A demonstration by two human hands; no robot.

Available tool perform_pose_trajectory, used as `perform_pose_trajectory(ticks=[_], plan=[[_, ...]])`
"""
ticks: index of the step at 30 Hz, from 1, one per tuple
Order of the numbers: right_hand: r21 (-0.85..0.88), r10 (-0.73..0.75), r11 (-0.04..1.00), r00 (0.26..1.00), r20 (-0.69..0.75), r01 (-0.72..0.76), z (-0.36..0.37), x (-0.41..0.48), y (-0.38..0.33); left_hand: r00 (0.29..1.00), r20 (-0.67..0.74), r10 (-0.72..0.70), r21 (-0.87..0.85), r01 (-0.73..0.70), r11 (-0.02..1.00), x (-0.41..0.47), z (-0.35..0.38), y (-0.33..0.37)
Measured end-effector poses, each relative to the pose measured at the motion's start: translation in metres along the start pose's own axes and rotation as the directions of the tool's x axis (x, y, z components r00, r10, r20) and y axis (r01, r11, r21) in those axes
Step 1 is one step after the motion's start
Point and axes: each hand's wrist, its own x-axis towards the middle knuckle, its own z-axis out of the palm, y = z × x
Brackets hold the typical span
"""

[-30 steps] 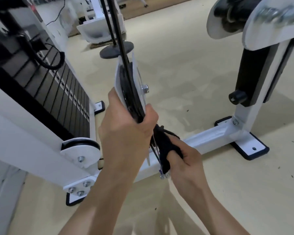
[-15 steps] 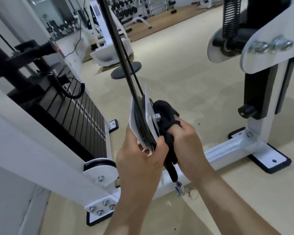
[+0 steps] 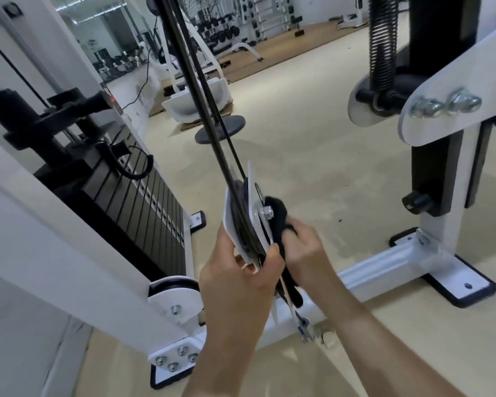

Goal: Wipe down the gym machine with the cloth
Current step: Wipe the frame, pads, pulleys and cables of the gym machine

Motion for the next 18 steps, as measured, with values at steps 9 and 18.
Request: perform_pose_trajectory(ticks=[9, 18], plan=[[-0.087, -0.078, 0.993, 0.996, 0.048, 0.082, -0.021, -0.029, -0.014, 1.000, -0.006, 0.007, -0.013, -0.007, 1.000, -0.002, 0.006, 0.002], [-0.257, 0.025, 0.966, 0.999, 0.036, -0.015, -0.014, -0.087, 0.033, 0.999, -0.001, -0.032, -0.030, 0.032, 0.999, 0.000, 0.009, -0.001]])
